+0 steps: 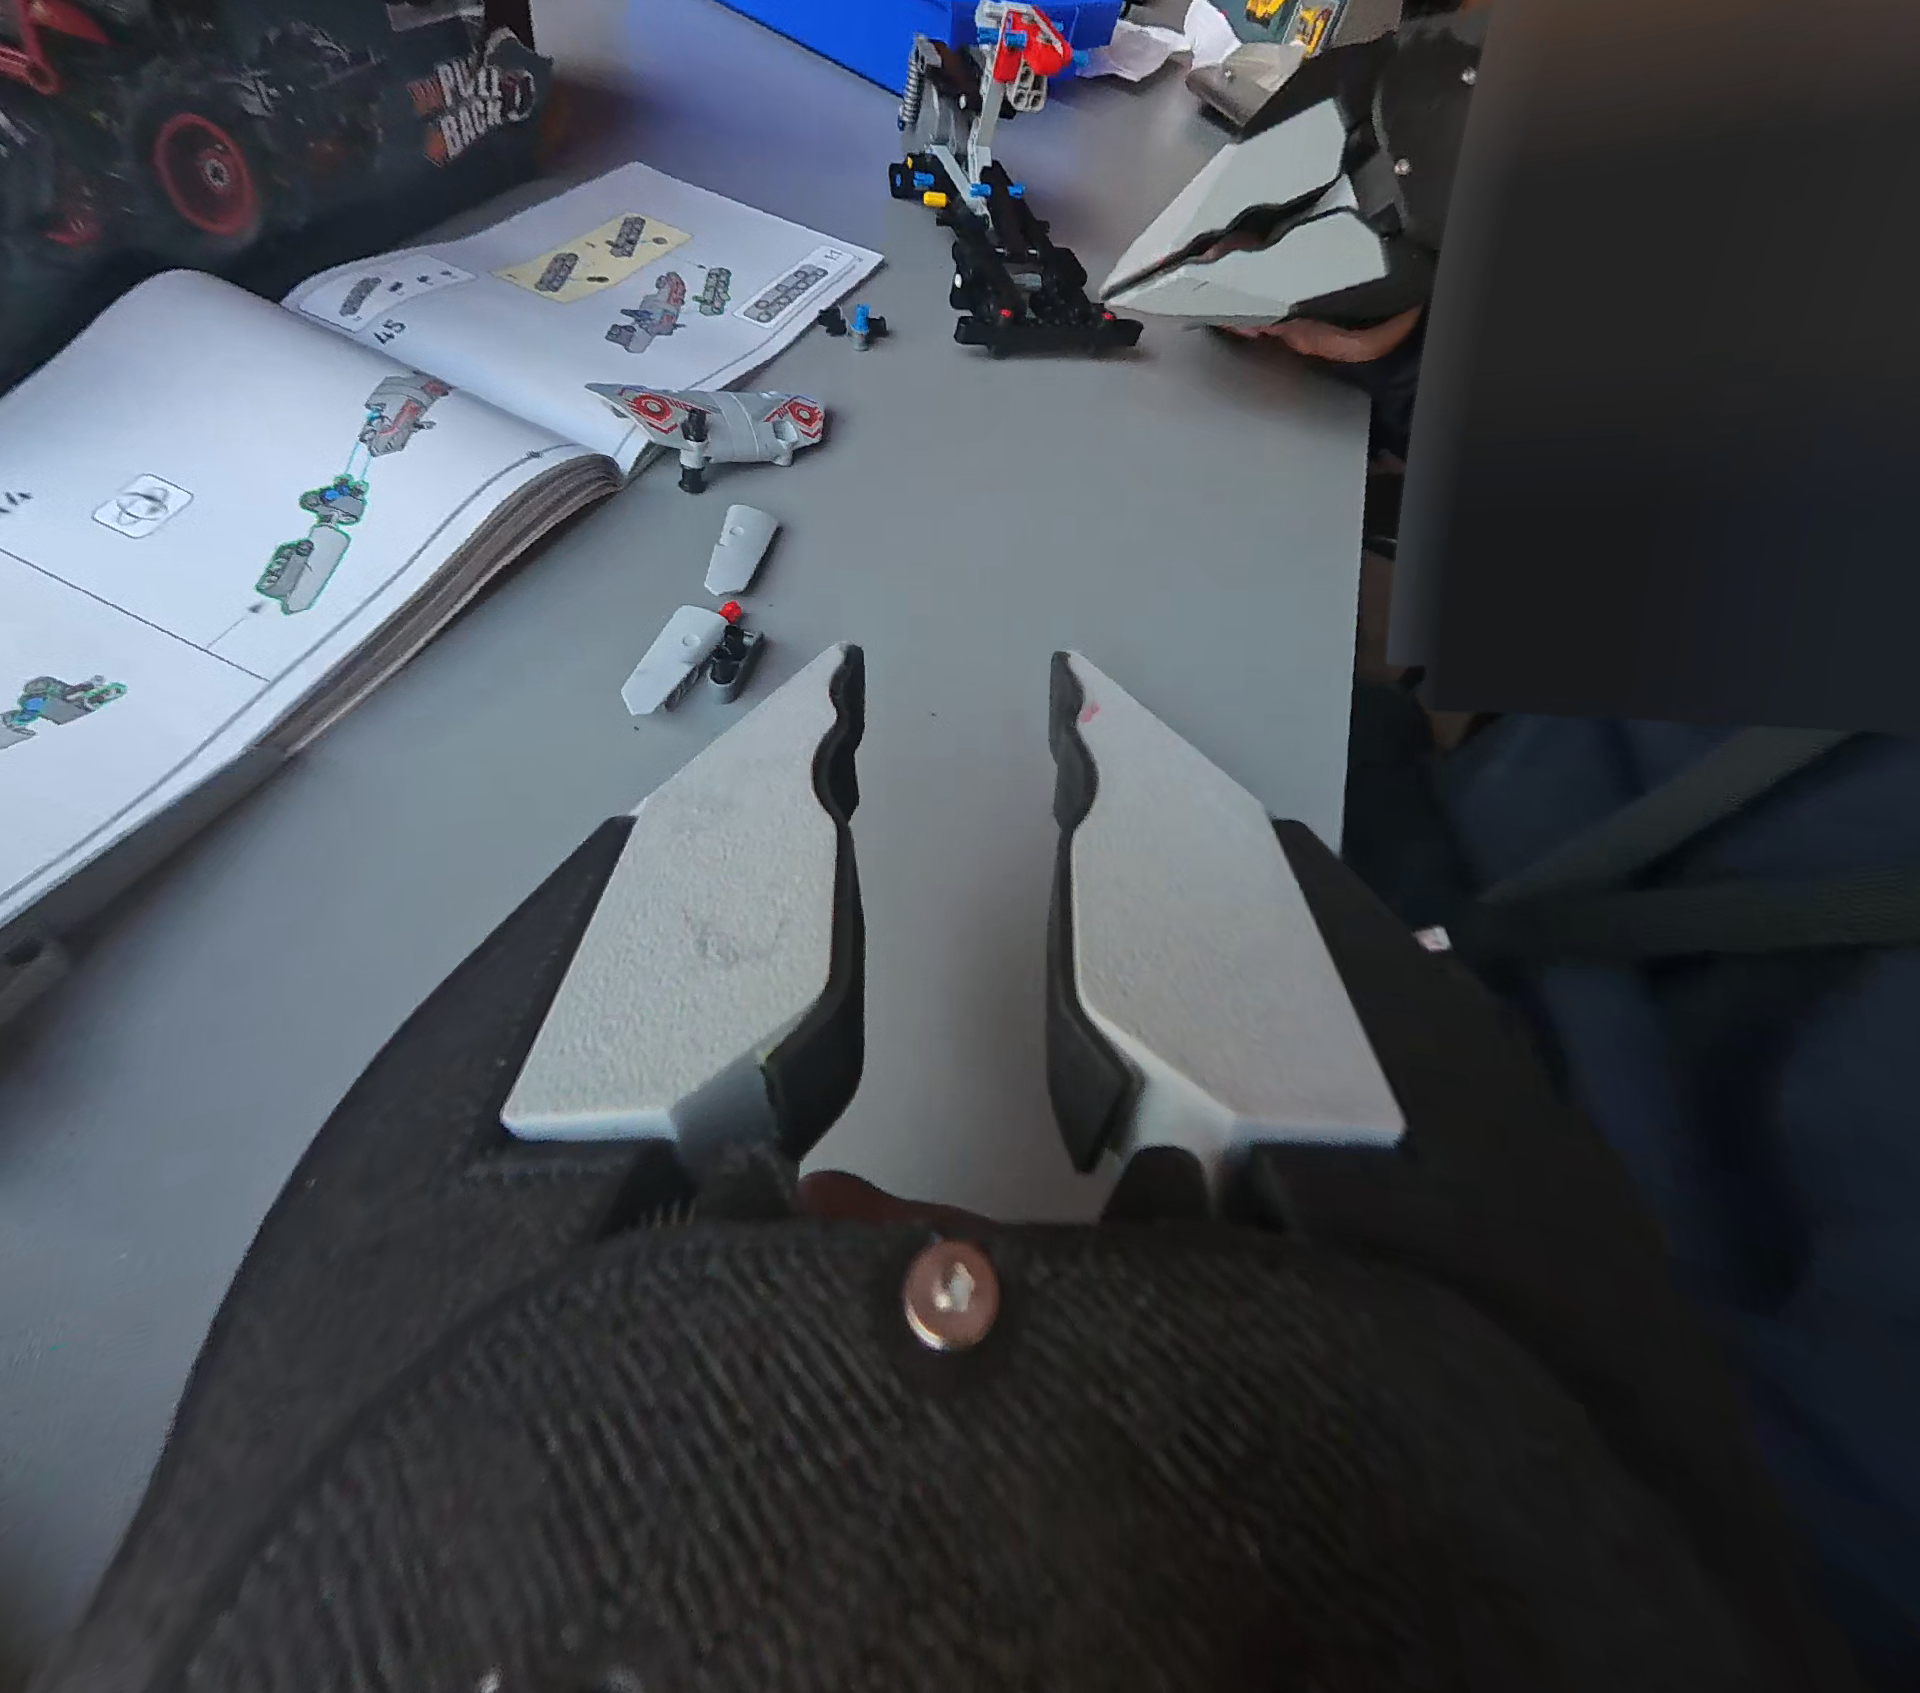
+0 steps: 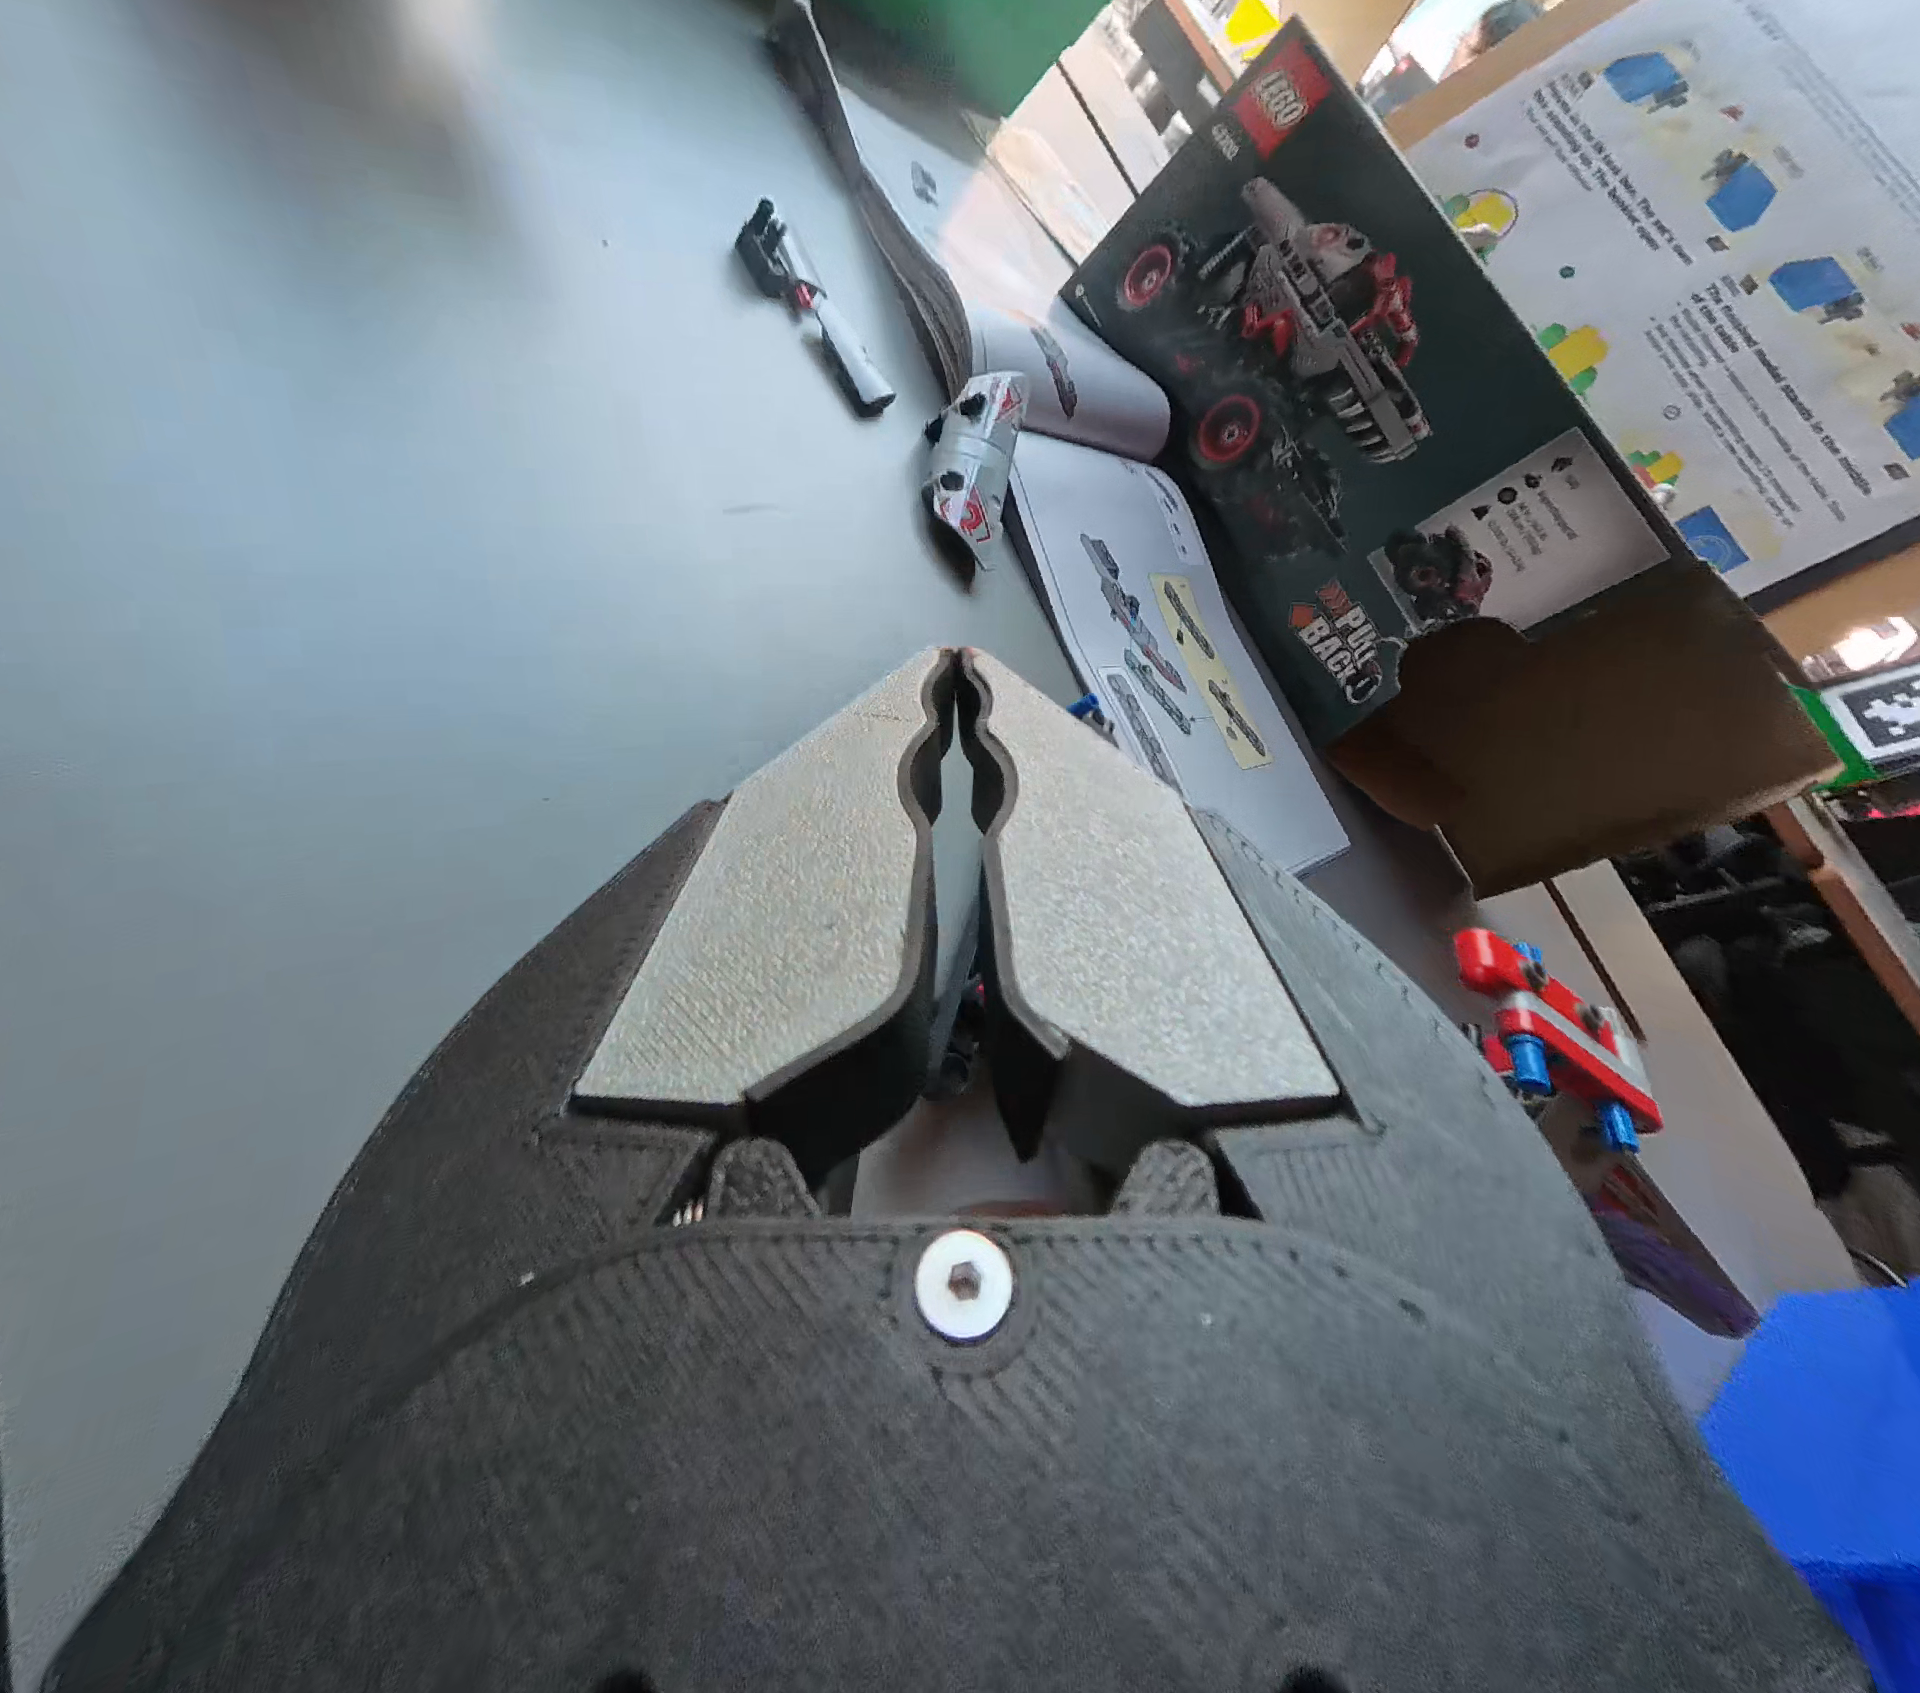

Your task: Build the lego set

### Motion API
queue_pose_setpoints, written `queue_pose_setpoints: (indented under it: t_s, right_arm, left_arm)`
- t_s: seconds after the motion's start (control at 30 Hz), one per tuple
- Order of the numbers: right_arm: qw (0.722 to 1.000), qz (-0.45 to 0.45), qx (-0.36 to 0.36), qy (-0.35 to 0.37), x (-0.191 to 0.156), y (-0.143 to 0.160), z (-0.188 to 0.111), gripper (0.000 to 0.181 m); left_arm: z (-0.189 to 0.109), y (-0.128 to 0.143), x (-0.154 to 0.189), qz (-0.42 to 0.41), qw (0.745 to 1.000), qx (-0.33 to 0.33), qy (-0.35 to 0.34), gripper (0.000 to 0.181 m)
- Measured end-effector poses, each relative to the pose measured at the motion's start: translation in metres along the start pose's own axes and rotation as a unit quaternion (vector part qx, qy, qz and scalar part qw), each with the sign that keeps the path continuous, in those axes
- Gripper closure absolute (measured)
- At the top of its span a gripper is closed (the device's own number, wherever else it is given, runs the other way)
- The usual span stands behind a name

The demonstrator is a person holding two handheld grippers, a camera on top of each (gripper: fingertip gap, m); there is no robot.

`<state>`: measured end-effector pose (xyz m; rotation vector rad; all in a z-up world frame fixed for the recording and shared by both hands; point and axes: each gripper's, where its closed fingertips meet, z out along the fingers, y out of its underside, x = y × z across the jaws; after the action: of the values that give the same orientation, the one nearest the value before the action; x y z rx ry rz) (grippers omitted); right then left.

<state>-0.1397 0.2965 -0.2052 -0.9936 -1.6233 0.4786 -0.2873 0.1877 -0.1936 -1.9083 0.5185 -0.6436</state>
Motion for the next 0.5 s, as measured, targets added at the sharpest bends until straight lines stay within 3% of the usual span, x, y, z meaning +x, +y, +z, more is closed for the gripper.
queue_pose_setpoints:
  t_s: [0.17,0.33,0.5]
  right_arm:
    - [0.999,-0.016,-0.038,0.005,0.002,0.014,0.003,0.181]
    - [0.988,-0.041,-0.14,0.048,0.022,0.06,-0.003,0.181]
    - [0.985,-0.008,-0.146,0.088,0.05,0.079,-0.02,0.181]
  left_arm:
    - [-0.001,-0.007,0.001,0.032,0.999,0.025,-0.03,0.151]
    - [-0.005,-0.011,-0.002,0.021,0.998,0.04,-0.034,0.151]
    - [-0.007,-0.013,-0.003,0.019,0.998,0.049,-0.035,0.151]
